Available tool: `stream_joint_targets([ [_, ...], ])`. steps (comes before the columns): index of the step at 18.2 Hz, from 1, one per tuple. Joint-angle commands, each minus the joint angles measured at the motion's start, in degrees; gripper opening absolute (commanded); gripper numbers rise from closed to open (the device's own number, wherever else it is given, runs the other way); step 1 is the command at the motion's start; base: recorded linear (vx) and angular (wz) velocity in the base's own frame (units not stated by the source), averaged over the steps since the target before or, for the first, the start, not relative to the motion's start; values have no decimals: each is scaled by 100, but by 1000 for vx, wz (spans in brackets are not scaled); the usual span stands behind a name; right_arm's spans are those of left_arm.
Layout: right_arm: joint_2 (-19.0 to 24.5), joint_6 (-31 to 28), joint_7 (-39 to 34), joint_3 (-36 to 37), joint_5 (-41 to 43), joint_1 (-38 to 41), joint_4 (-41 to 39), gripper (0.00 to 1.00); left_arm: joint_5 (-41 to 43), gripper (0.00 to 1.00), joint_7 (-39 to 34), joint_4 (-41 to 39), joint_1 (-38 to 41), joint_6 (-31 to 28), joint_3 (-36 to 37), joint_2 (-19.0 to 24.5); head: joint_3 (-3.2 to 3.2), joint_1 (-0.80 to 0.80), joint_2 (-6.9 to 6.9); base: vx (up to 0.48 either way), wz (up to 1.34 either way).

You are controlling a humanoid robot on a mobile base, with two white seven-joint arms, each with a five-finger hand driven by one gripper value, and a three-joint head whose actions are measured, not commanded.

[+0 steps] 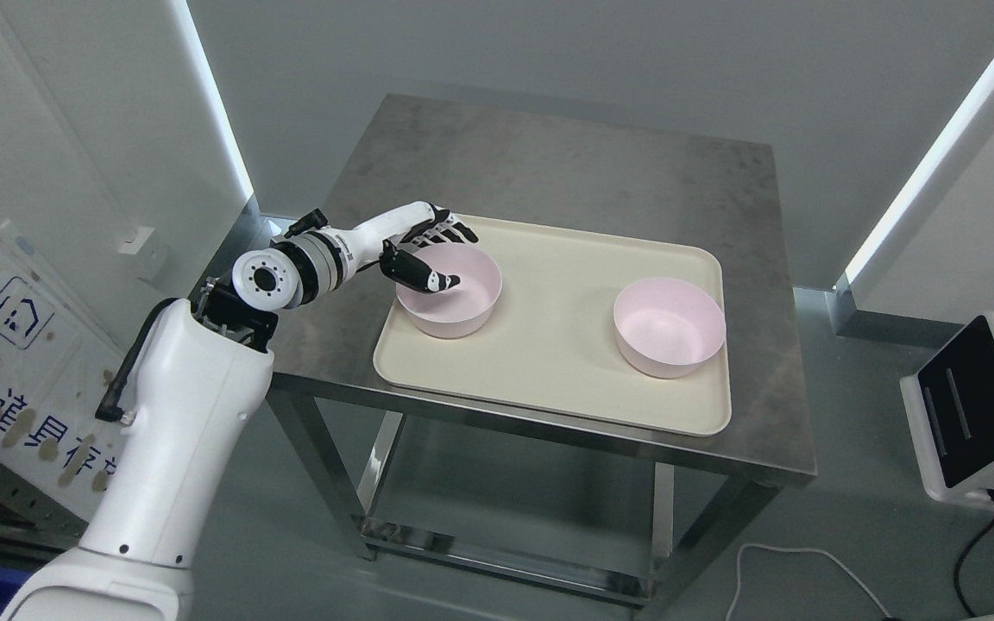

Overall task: Stack pink IKEA bowls on left shelf middle
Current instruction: 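Lower the left hand onto the rim of the pink bowl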

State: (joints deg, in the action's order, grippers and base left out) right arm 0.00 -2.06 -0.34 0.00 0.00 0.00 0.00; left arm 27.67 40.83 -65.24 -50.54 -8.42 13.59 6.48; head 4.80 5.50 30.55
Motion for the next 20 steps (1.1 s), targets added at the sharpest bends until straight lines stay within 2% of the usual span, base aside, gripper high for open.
stream_joint_targets([
  [1,-100,4,-2,62,0,9,-193,100,2,36,-31,143,-35,-2,39,-164,0,0,0,0,0],
  [3,-100,4,-2,62,0,9,-193,100,-7,30,-48,327,-44,59,-40,-191,0,0,0,0,0],
  [4,-100,4,-2,62,0,9,-193,100,-7,27,-66,389,-53,233,-102,-191,0,0,0,0,0],
  [9,-100,4,-2,62,0,17,-193,100,-16,2,-75,600,-9,1306,-155,-217,0,0,0,0,0],
  [15,-100,4,-2,62,0,9,-193,100,-16,0,-136,609,-27,1378,-243,-384,0,0,0,0,0],
  [20,-100,4,-2,62,0,9,-193,100,-42,7,-40,592,-35,1622,-347,-314,0,0,0,0,0],
])
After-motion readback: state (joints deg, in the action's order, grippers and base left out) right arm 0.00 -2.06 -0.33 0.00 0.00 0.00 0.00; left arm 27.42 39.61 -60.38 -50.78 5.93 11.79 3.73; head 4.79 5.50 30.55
